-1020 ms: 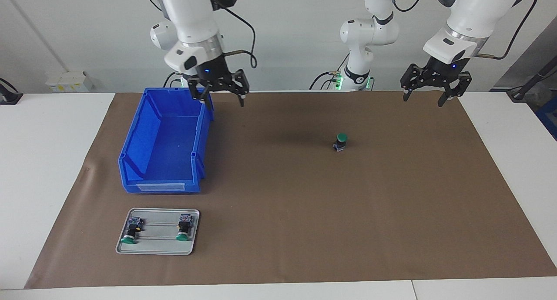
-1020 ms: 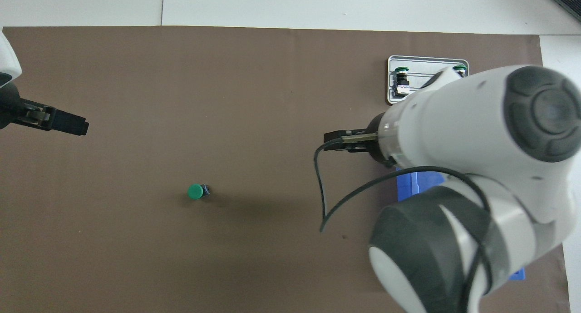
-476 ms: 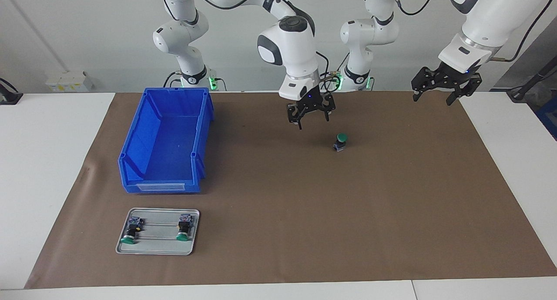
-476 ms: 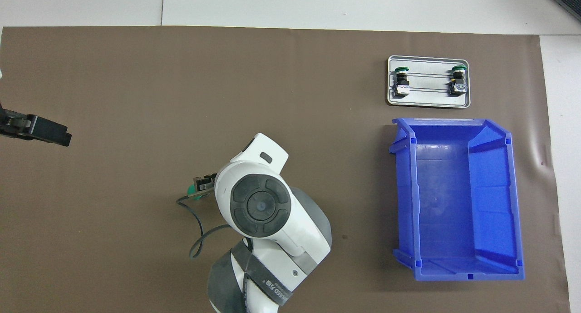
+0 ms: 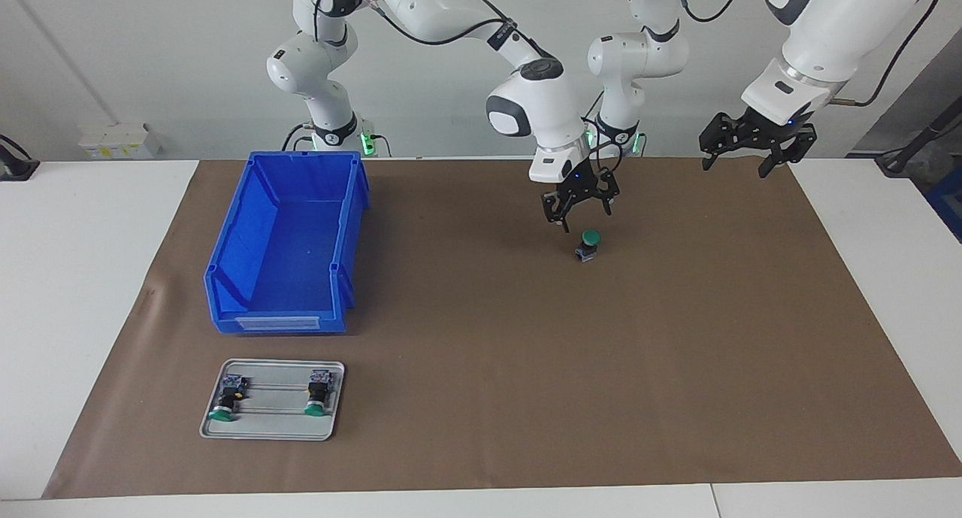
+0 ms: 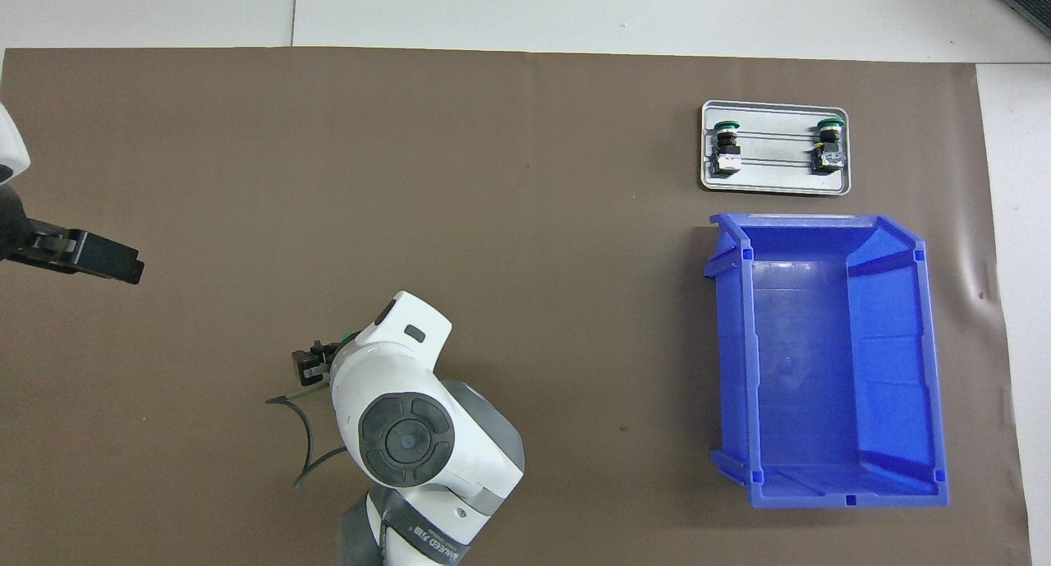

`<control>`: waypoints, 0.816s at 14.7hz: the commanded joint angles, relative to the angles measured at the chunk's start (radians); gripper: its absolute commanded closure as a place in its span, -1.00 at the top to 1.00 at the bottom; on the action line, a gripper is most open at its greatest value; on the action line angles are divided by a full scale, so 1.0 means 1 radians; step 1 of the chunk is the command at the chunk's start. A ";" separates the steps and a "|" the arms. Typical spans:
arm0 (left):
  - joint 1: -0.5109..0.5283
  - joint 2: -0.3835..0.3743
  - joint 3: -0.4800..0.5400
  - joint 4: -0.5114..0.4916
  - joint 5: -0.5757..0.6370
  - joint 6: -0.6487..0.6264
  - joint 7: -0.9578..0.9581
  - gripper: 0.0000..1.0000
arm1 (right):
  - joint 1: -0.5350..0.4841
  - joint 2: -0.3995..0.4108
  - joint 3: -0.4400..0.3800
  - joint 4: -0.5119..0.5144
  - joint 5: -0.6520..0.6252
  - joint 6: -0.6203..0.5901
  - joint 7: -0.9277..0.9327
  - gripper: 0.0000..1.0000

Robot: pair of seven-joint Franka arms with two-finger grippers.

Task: Place and press button with both arms
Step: 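Grasp the green button with the right gripper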

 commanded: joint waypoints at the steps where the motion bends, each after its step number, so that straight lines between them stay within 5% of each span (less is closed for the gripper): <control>1: -0.004 -0.031 0.002 -0.040 0.016 0.051 -0.006 1.00 | -0.001 0.038 -0.007 0.001 -0.018 0.054 -0.066 1.00; 7: -0.003 -0.026 0.000 -0.026 0.018 0.040 -0.003 1.00 | 0.025 0.112 -0.009 0.001 -0.040 0.151 -0.085 0.99; 9: -0.003 -0.034 0.000 -0.039 0.018 0.034 -0.003 1.00 | 0.025 0.112 -0.009 -0.006 -0.051 0.151 -0.089 0.85; 10: -0.003 -0.034 -0.001 -0.039 0.018 0.036 -0.004 1.00 | 0.028 0.112 -0.009 -0.009 -0.054 0.149 -0.089 0.63; 12: -0.003 -0.034 -0.001 -0.039 0.018 0.039 -0.006 1.00 | 0.028 0.110 -0.010 -0.016 -0.080 0.146 -0.089 -0.34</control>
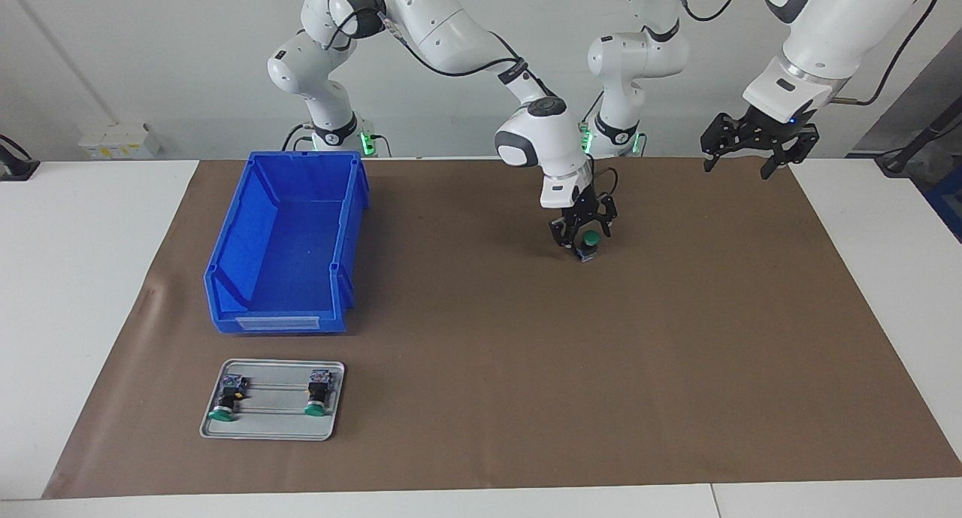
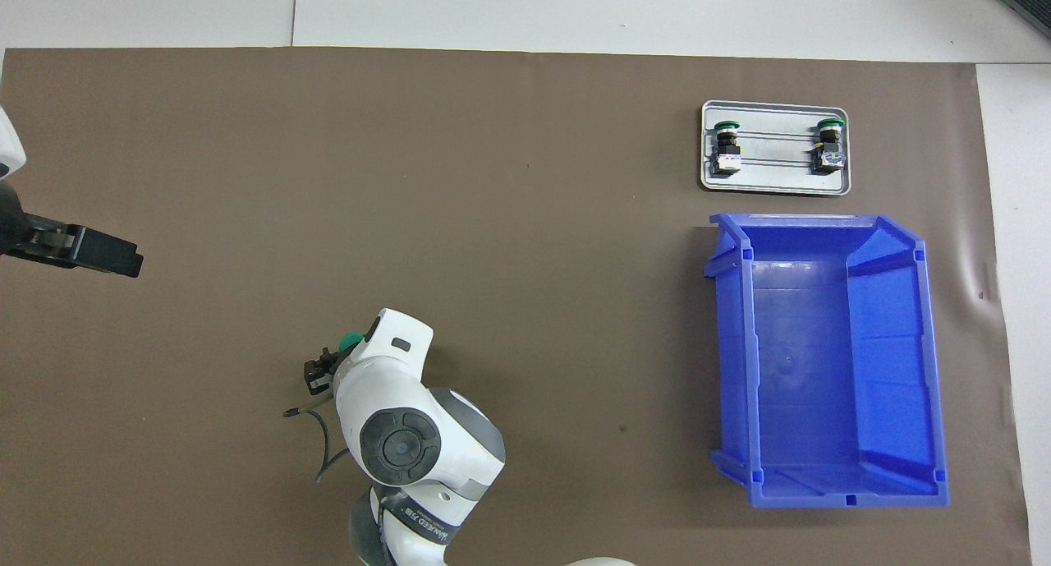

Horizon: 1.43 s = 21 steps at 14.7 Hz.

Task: Place and press button with both arms
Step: 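Grasp the green button with the right gripper, then carry the green button over the blue bin with the right gripper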

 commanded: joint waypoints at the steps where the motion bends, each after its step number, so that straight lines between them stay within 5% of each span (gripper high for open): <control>1: -0.003 -0.033 -0.001 -0.038 0.018 0.013 -0.006 1.00 | 0.007 -0.007 -0.008 -0.014 -0.066 -0.003 -0.008 -0.69; 2: -0.001 -0.033 -0.001 -0.037 0.018 0.014 -0.006 1.00 | 0.012 -0.007 -0.008 -0.011 -0.103 -0.025 -0.008 -1.00; 6: 0.007 -0.033 -0.001 -0.037 0.018 0.016 -0.006 1.00 | 0.010 -0.010 -0.011 0.010 -0.123 -0.074 -0.005 -1.00; 9: 0.013 -0.033 0.005 -0.038 0.018 0.013 -0.006 1.00 | -0.008 -0.050 -0.028 0.078 -0.133 -0.241 -0.006 -1.00; 12: 0.016 -0.033 0.005 -0.038 0.018 0.013 -0.006 1.00 | -0.095 -0.194 -0.039 0.050 -0.145 -0.298 -0.040 -1.00; 17: 0.016 -0.033 0.005 -0.038 0.018 0.013 -0.006 1.00 | -0.270 -0.383 -0.040 0.036 -0.140 -0.569 -0.182 -1.00; 21: 0.014 -0.033 0.005 -0.038 0.018 0.013 -0.006 1.00 | -0.469 -0.558 -0.039 -0.104 -0.053 -0.683 -0.401 -1.00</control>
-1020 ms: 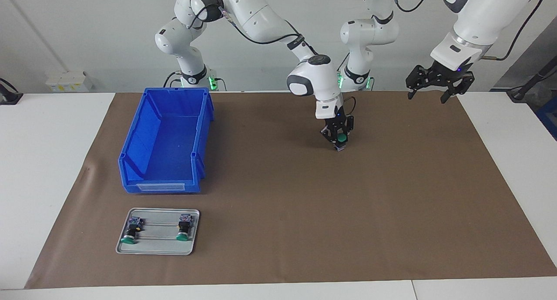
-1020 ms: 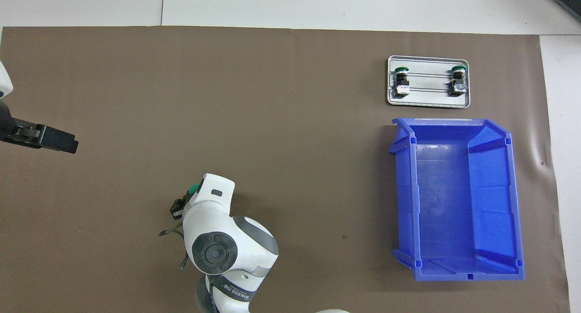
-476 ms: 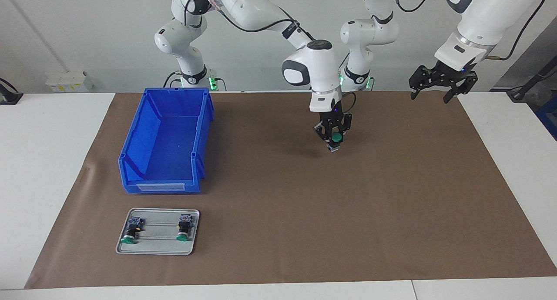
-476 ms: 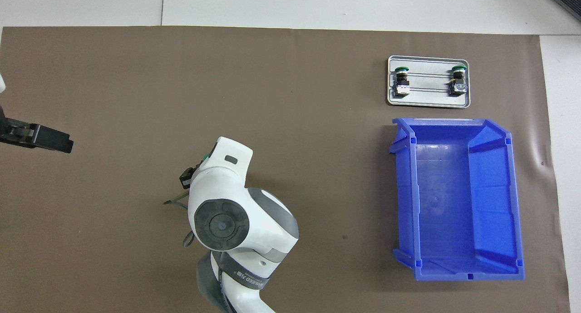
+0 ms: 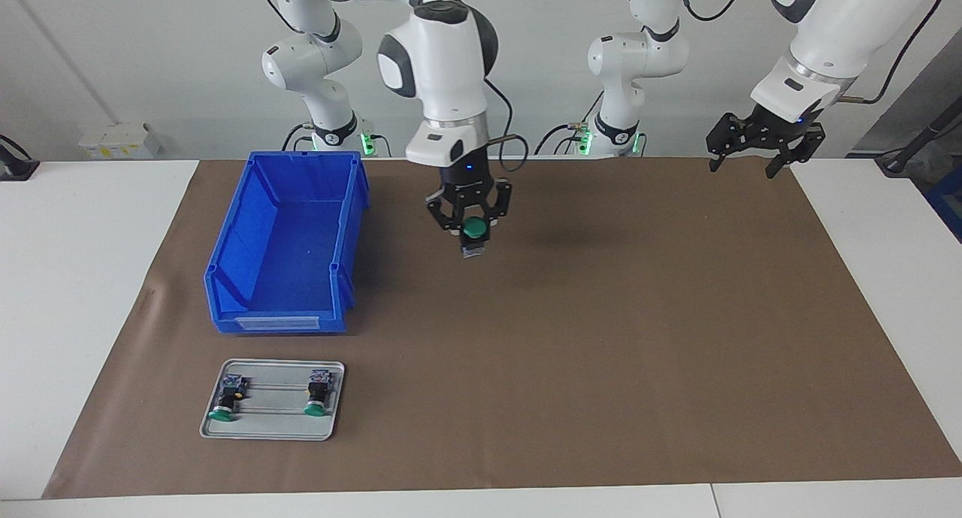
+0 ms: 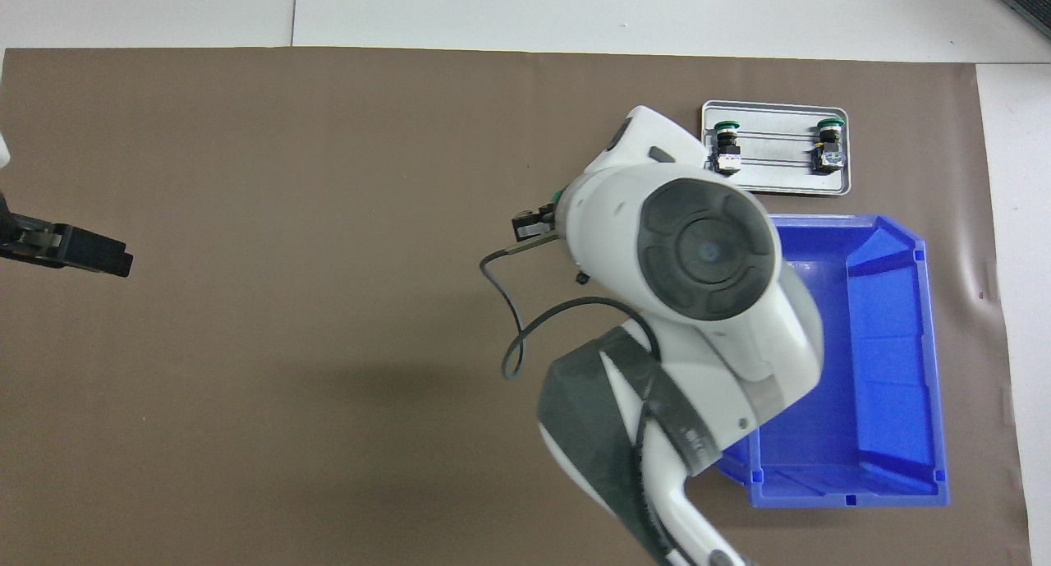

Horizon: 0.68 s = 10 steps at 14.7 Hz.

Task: Place and press button with both arms
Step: 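Carry the green button over the blue bin with the right gripper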

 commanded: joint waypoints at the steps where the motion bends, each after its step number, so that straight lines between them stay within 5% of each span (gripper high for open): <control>1: 0.011 -0.031 -0.007 -0.037 0.018 0.013 -0.006 1.00 | -0.116 -0.137 0.016 -0.171 0.050 -0.033 -0.157 -1.00; 7: 0.011 -0.031 -0.007 -0.037 0.018 0.013 -0.006 1.00 | -0.380 -0.189 0.016 -0.305 0.072 -0.011 -0.521 -1.00; 10: 0.011 -0.031 -0.007 -0.037 0.018 0.013 -0.006 1.00 | -0.488 -0.264 0.016 -0.522 0.142 0.180 -0.687 -1.00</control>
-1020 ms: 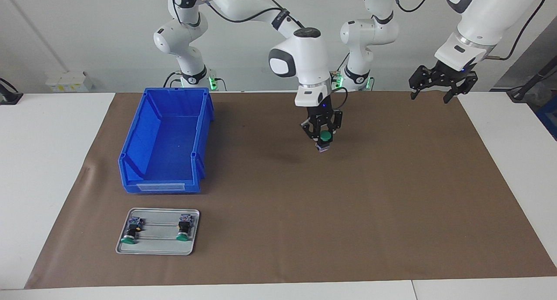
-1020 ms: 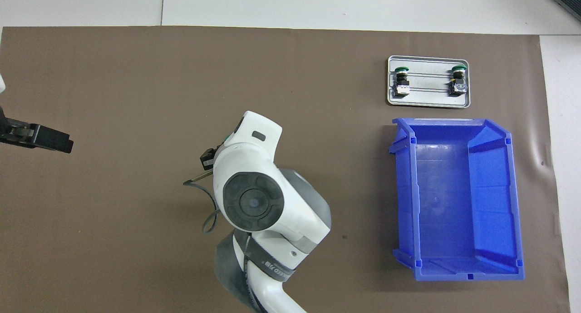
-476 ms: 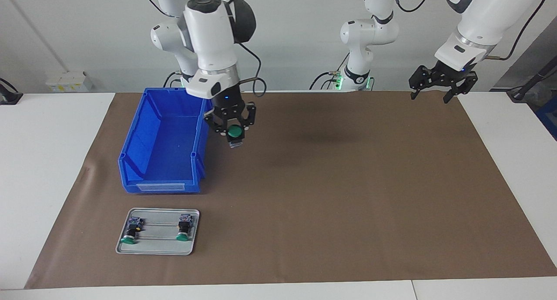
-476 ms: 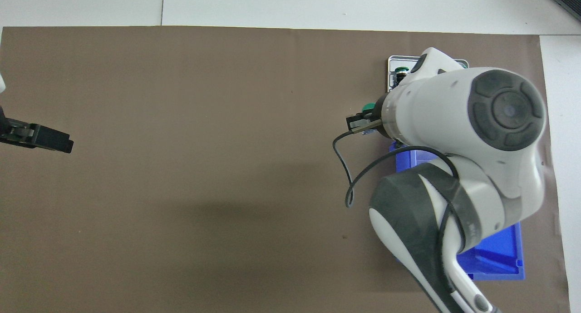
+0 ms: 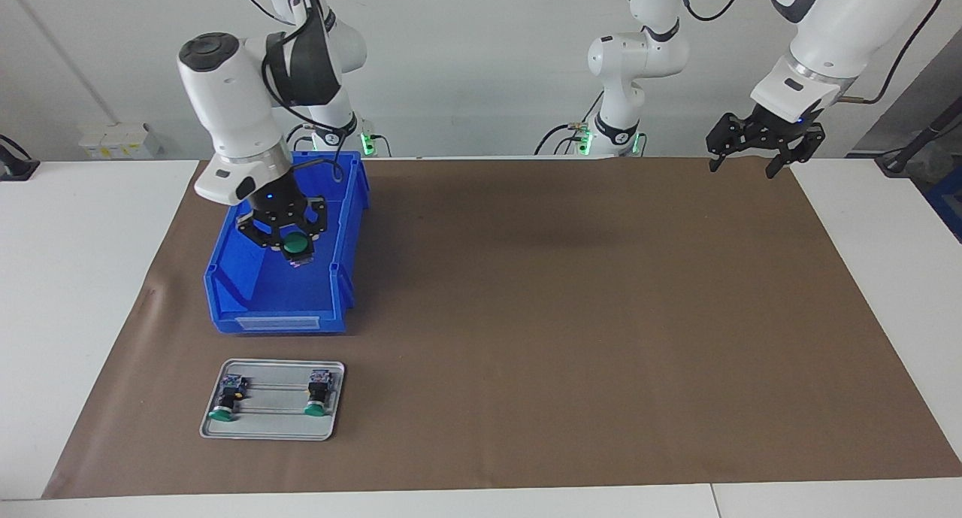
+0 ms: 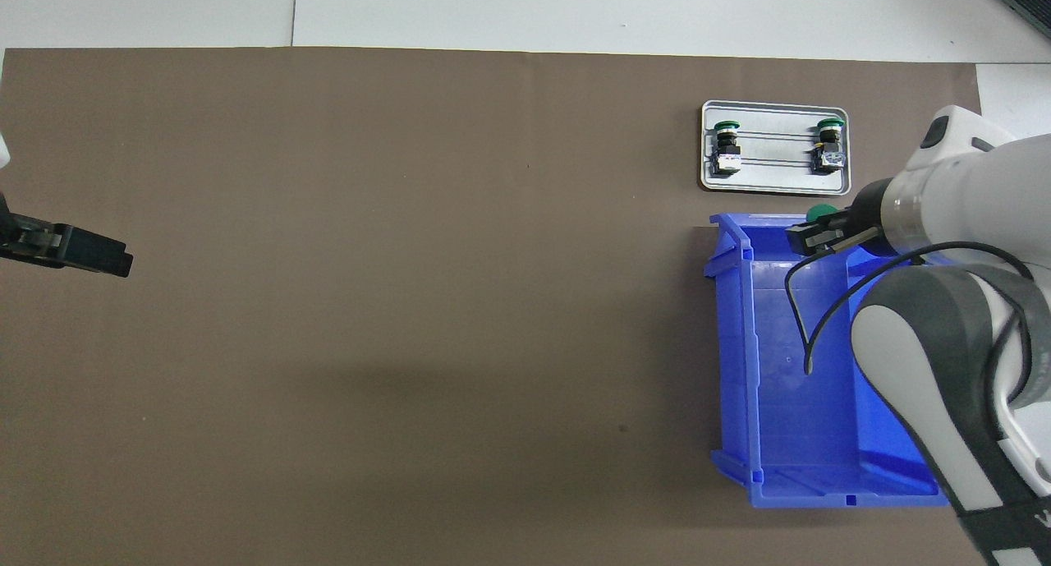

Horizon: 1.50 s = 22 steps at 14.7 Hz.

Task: Place and press button with both arms
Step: 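Carry the green button over the blue bin with the right gripper, then lower the green button into the blue bin and open the right gripper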

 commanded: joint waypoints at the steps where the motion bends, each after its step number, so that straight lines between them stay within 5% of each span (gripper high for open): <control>1: 0.011 -0.031 -0.007 -0.037 0.018 0.013 -0.006 1.00 | -0.089 -0.100 0.017 -0.266 0.101 0.228 -0.165 -1.00; 3: 0.011 -0.031 -0.007 -0.037 0.018 0.013 -0.006 1.00 | -0.103 -0.096 0.015 -0.314 0.234 0.289 -0.264 -1.00; 8: 0.011 -0.031 -0.007 -0.037 0.018 0.013 -0.006 1.00 | -0.099 -0.048 0.017 -0.430 0.330 0.499 -0.337 -1.00; 19: 0.011 -0.031 -0.007 -0.037 0.018 0.014 -0.006 1.00 | -0.073 0.038 0.017 -0.483 0.552 0.616 -0.461 -1.00; 20: 0.011 -0.031 -0.007 -0.037 0.018 0.013 -0.006 1.00 | -0.073 0.039 0.017 -0.483 0.552 0.608 -0.463 -0.70; 21: 0.011 -0.031 -0.007 -0.037 0.018 0.014 -0.006 1.00 | -0.073 0.039 0.015 -0.481 0.552 0.602 -0.457 0.94; 22: 0.011 -0.031 -0.007 -0.037 0.018 0.013 -0.006 1.00 | -0.077 0.039 0.015 -0.478 0.552 0.587 -0.452 1.00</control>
